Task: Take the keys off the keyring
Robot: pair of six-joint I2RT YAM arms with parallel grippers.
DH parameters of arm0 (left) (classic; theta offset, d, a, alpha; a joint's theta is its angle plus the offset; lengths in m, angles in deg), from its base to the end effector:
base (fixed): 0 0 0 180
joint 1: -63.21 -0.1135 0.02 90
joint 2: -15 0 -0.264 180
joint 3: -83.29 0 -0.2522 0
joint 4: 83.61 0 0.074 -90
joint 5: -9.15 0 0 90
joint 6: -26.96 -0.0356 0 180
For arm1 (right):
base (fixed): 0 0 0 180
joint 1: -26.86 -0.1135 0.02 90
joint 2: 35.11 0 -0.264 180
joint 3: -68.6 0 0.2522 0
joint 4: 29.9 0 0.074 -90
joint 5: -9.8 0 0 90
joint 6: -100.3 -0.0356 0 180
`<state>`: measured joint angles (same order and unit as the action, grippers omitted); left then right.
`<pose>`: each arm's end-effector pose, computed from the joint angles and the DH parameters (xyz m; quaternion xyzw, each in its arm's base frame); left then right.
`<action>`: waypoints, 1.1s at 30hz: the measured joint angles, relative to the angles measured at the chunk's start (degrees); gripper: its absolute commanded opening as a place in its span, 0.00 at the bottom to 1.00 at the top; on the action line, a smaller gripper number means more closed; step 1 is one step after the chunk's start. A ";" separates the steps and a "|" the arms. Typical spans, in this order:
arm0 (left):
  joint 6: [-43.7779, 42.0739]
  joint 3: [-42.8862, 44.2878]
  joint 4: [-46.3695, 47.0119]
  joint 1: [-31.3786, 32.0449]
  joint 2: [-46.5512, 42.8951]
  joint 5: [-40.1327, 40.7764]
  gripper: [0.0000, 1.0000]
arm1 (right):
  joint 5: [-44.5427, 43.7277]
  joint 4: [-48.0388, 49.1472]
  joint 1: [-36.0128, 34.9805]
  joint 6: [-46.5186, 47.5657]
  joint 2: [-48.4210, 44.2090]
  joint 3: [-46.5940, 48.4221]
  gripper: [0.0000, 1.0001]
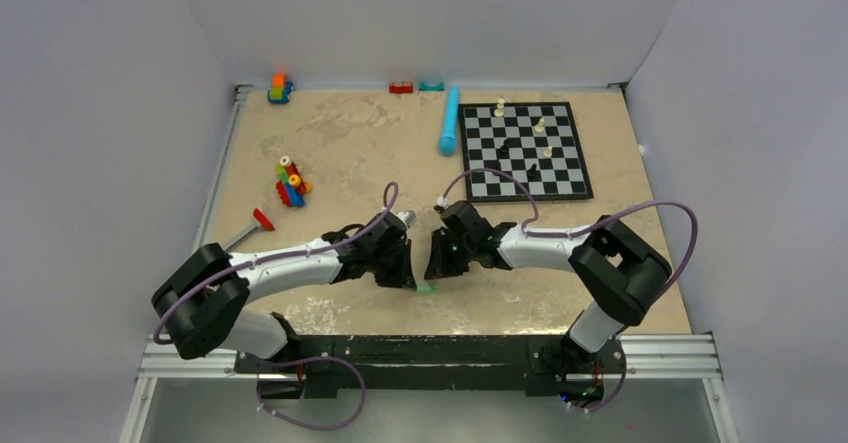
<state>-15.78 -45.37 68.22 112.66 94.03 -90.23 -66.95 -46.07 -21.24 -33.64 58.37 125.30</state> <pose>0.1609 -0.1970 0.1652 0.0422 0.9521 -0.2706 0.1360 0.1966 0.2313 0.1393 -0.0708 0.9399 0.3031 0.1404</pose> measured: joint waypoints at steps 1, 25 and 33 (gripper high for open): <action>-0.02 0.00 0.22 0.00 0.39 -0.17 0.06 | 0.13 0.15 0.00 0.09 -0.02 -0.02 0.22; -1.79 0.00 -6.16 0.00 -10.38 3.10 1.00 | -6.23 -13.20 -0.22 3.50 -11.15 0.46 0.78; -3.78 3.87 -18.03 0.00 -21.24 6.71 1.00 | -8.48 -21.03 -0.22 3.54 -22.34 4.24 0.84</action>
<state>-19.56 -41.50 50.18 112.66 72.78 -83.52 -75.43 -67.10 -21.46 -30.10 36.03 129.54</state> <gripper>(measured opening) 0.997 0.827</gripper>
